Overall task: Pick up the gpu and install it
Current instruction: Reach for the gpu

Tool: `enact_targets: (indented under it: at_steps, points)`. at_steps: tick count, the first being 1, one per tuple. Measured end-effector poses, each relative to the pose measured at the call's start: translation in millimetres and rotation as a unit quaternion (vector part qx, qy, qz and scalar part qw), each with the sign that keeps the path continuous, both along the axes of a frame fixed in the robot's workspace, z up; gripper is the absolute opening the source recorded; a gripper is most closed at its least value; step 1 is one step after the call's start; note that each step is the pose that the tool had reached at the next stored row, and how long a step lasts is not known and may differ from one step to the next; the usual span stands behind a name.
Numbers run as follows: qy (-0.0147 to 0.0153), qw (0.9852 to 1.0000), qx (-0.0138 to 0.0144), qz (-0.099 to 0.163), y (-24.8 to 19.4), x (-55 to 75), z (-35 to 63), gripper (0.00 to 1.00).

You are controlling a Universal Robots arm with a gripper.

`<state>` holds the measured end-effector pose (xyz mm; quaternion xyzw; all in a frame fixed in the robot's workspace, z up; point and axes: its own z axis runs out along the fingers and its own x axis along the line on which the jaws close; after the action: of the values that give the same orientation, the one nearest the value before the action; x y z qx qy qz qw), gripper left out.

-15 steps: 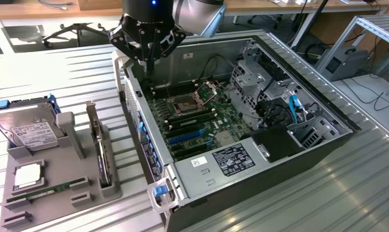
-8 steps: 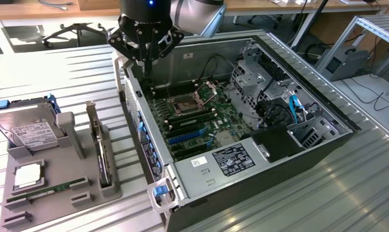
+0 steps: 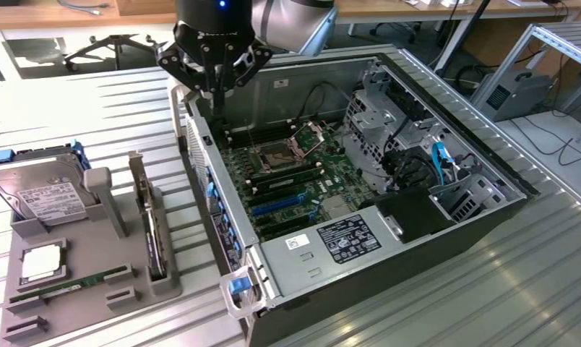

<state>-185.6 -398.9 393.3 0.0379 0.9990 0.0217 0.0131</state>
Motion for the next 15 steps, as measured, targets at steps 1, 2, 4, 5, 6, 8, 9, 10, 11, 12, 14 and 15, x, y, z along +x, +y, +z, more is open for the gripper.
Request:
enact_targets:
  at_steps: [1, 2, 4, 5, 6, 8, 9, 10, 11, 12, 14, 15]
  points:
    - [0.0, 1.0, 0.0, 0.0, 0.0, -0.5, 0.0, 0.11]
    - [0.0, 1.0, 0.0, 0.0, 0.0, -1.0, 0.0, 0.11]
    - [0.0, 1.0, 0.0, 0.0, 0.0, -2.0, 0.0, 0.11]
    - [0.0, 1.0, 0.0, 0.0, 0.0, -2.4, 0.0, 0.11]
    - [0.0, 1.0, 0.0, 0.0, 0.0, -2.9, 0.0, 0.11]
    - [0.0, 1.0, 0.0, 0.0, 0.0, -3.7, 0.0, 0.11]
    - [0.0, 1.0, 0.0, 0.0, 0.0, -4.1, 0.0, 0.11]
    - [0.0, 1.0, 0.0, 0.0, 0.0, -4.4, 0.0, 0.11]
    - [0.0, 1.0, 0.0, 0.0, 0.0, -4.8, 0.0, 0.11]
    - [0.0, 1.0, 0.0, 0.0, 0.0, -5.2, 0.0, 0.11]
    - [0.0, 1.0, 0.0, 0.0, 0.0, -5.9, 0.0, 0.11]
    - [0.0, 1.0, 0.0, 0.0, 0.0, -6.4, 0.0, 0.11]
